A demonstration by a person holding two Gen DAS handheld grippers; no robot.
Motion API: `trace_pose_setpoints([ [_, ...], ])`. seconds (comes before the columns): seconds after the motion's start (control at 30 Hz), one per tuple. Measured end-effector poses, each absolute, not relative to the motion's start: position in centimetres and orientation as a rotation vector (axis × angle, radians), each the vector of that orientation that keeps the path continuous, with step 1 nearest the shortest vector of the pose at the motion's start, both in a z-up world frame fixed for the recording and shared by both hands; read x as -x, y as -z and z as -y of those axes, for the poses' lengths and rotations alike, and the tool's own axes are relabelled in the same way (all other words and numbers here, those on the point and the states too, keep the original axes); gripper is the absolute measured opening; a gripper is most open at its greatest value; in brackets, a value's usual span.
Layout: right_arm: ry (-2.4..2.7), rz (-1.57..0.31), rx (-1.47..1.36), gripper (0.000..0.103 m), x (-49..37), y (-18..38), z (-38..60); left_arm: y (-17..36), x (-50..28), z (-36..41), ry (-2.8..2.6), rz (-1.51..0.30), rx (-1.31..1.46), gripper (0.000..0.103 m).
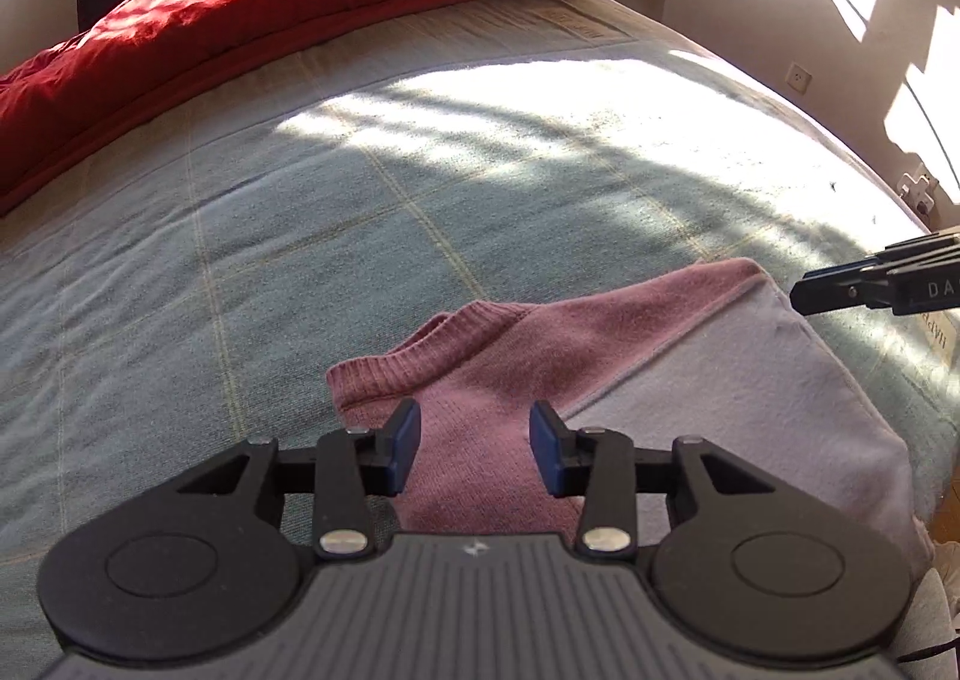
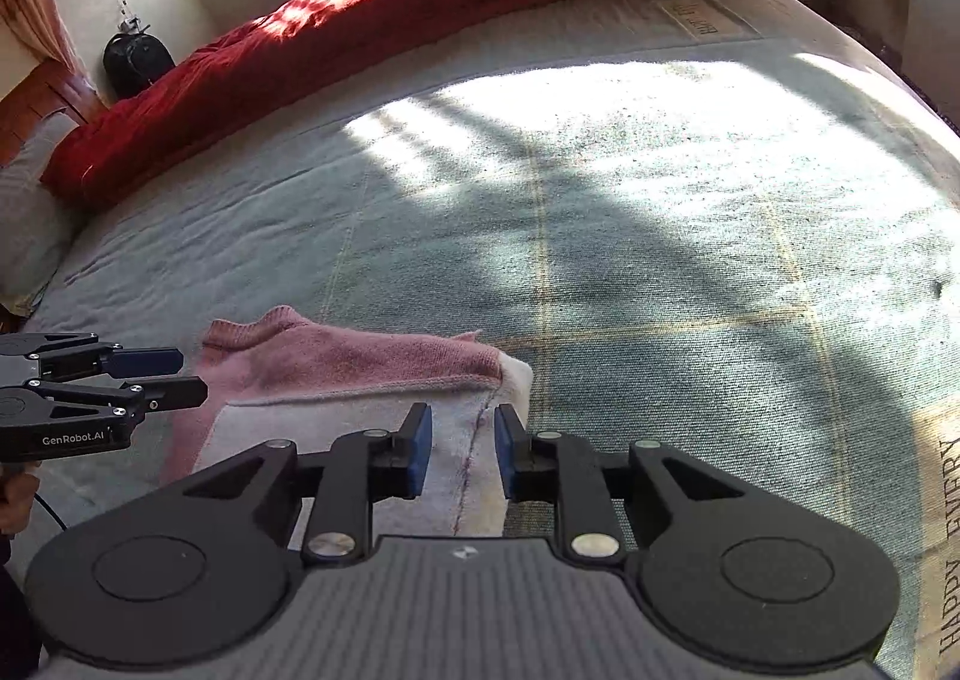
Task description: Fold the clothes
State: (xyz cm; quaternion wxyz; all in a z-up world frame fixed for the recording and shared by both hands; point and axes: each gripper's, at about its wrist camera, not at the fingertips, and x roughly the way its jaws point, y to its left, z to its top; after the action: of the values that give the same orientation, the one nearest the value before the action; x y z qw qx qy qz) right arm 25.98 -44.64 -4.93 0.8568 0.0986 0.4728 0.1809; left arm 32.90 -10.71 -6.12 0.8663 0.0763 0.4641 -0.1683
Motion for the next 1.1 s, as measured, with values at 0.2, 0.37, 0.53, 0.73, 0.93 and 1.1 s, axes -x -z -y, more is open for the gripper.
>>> trace_pose_setpoints([
  [0.2, -0.463, -1.032, -0.093, 0.026, -20.3, 3.6, 42.5, 4.6, -25.6, 13.0, 0.428, -1.037, -0.169, 0.045],
  [0.37, -0.466, -1.058, -0.015, 0.026, -17.4, 4.9, 41.0, 6.4, -23.5, 13.8, 0.340, -1.091, -0.205, 0.044],
  [0.53, -0.450, -1.073, -0.028, 0.025, -16.9, 6.4, 41.5, 8.0, -23.1, 13.2, 0.305, -1.137, -0.159, 0.046],
  [0.73, -0.446, -1.081, -0.067, 0.025, -17.3, 7.0, 41.9, 8.8, -22.9, 12.3, 0.274, -1.162, -0.111, 0.049],
  [0.93, -0.440, -1.080, -0.085, 0.025, -17.2, 7.1, 41.9, 6.9, -21.4, 12.5, 0.266, -1.114, -0.128, 0.049],
  [1.1, -0.446, -1.056, -0.110, 0.026, -16.5, 5.9, 41.9, 4.7, -19.6, 13.8, 0.361, -1.057, -0.156, 0.050],
])
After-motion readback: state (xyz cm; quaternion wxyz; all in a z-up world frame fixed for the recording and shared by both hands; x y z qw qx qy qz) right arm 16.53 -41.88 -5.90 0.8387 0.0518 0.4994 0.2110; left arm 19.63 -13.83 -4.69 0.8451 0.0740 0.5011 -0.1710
